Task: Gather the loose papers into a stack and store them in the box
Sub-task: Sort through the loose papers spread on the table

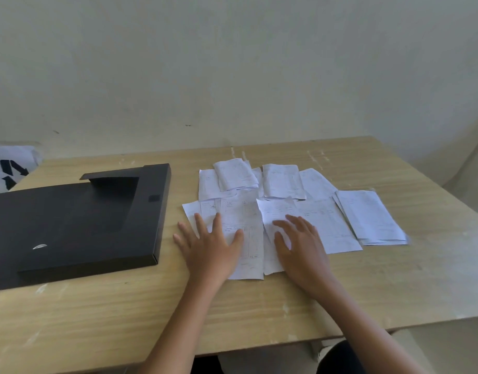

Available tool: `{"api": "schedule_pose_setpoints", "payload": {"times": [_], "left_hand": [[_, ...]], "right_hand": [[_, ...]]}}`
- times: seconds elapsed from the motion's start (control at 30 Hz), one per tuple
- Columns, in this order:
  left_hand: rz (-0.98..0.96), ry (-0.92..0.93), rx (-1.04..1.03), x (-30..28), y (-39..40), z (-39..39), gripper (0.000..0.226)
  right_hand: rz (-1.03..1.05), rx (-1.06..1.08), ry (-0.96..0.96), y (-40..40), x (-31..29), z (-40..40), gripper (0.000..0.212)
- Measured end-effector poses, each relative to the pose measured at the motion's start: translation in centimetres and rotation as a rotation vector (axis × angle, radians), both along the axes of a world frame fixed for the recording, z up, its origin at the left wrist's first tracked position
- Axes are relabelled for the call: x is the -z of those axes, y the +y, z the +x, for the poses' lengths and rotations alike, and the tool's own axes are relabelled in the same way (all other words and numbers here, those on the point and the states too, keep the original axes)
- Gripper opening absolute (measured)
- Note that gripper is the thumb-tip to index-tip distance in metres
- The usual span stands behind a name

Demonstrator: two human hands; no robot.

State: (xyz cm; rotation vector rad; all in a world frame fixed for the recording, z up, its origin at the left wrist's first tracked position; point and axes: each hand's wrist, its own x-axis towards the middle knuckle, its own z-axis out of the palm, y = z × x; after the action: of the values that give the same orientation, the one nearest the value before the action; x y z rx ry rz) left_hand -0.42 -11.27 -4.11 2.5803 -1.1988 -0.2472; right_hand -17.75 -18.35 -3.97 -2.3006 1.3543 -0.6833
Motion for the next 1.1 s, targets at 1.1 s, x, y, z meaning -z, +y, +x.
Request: {"api": "schedule_pose_setpoints", "payload": {"times": [1.1], "left_hand": [[-0.076,-0.171,0.137,1.3,-1.1,3.1,0.072]], "right_hand": [[-0.087,0.097,0.358,-1.3,0.0,-1.4,0.082]]}}
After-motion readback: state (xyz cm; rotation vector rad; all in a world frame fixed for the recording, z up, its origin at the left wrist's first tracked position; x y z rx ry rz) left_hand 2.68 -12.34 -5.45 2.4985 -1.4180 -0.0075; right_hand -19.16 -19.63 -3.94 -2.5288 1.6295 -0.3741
